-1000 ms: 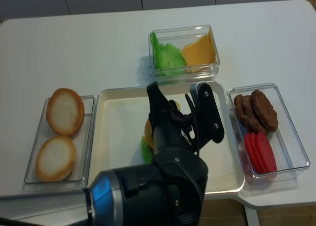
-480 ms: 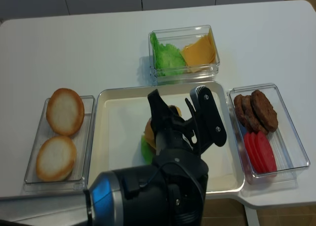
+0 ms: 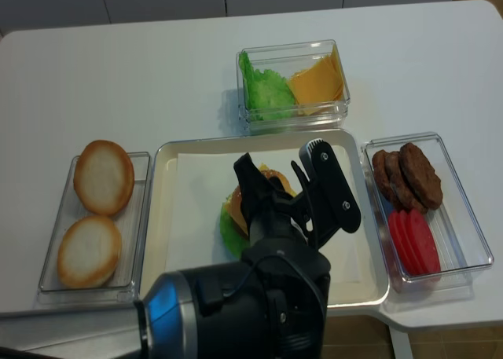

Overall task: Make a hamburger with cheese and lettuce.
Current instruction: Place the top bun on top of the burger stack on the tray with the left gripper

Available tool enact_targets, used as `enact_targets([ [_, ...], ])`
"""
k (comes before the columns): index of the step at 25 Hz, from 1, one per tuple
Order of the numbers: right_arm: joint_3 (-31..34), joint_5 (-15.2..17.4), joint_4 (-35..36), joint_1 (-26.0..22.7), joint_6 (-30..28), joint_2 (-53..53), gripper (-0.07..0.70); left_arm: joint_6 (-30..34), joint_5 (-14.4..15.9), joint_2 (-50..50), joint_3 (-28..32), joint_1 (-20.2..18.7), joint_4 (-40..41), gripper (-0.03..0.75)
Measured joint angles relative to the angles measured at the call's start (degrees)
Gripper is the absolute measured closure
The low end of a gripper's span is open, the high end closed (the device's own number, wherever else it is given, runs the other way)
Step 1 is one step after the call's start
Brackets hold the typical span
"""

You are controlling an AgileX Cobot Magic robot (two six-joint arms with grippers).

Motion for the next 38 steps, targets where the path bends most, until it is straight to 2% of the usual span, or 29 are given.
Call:
enact_targets([
  [15, 0.0, 0.0, 0.0, 0.0, 0.23, 0.0, 0.244, 0.0, -0.09, 0.0, 0.0, 0.0, -2.12, 0.405],
  [24, 0.0, 0.0, 0.0, 0.0, 0.23, 0.0, 0.244, -1.22, -0.26, 0.0, 0.0, 0.0, -2.12, 0.269],
  [34, 0.0, 0.0, 0.0, 0.0, 0.23, 0.0, 0.244, -1.48, -0.4, 0.0, 0.0, 0.0, -2.12, 0.256],
  [38, 0.0, 0.0, 0.0, 0.0, 0.23, 0.0, 0.244, -1.1, 1.8, 0.0, 0.0, -0.1, -2.64, 0.256],
])
